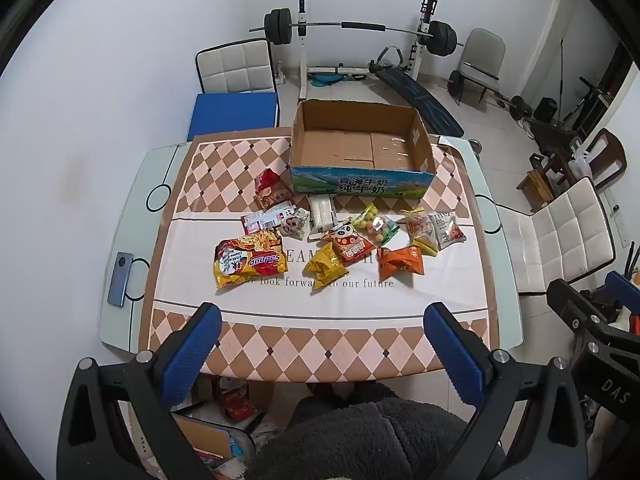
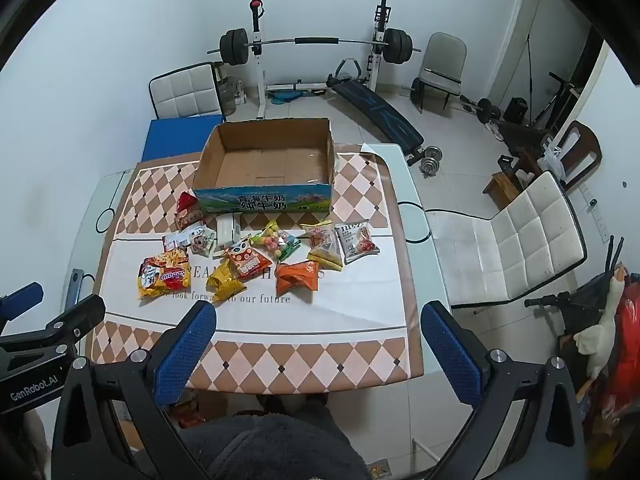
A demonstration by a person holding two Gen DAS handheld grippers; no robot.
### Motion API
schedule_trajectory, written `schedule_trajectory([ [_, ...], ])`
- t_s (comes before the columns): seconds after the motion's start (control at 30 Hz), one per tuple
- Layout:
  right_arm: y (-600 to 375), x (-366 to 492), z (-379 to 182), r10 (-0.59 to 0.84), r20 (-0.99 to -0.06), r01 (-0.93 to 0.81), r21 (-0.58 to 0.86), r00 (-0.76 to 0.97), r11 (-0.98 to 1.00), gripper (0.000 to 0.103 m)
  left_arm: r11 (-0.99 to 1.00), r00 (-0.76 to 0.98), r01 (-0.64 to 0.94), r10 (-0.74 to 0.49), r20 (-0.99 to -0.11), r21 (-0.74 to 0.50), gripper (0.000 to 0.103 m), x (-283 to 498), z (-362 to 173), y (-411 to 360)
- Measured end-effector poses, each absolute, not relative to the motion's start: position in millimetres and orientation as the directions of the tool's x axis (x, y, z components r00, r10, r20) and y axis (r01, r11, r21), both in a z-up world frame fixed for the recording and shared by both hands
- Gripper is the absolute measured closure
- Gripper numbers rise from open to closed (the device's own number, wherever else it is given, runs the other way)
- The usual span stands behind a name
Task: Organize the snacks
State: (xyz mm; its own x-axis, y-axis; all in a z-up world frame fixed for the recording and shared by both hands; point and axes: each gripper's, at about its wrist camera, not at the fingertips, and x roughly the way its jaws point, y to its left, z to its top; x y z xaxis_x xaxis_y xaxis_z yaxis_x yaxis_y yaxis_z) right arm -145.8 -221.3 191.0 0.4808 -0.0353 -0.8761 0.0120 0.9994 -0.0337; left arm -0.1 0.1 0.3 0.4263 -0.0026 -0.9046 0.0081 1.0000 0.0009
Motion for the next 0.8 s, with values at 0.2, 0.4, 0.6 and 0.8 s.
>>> schedule_trajectory([
  [0.2,-221.7,-142.4,189.3,-0.033,-0.881,0.014,-0.03,0.473,0.999,0.0,1.0,0.425,0.01,-0.001,-0.905,0.004,0.0,0.6,-0.7,-1.5],
  [0.4,-222.5,-144.3,191.2,-0.037,-0.876,0.013,-0.035,0.481,0.999,0.0,1.0,0.427,0.008,-0.004,-0.904,-0.001,0.0,0.2,-0.2,-1.0],
  [0.6,-221.9,-143.9,191.8,-0.034,-0.877,0.012,-0.032,0.48,0.999,0.0,1.0,0.43,0.009,-0.006,-0.903,-0.002,0.0,0.1,-0.4,-1.5],
  [0.8,-221.9,-143.5,192.3,-0.033,-0.876,0.012,-0.031,0.481,0.999,0.0,1.0,0.431,0.007,-0.007,-0.903,-0.004,0.0,0.1,-0.6,-1.8],
])
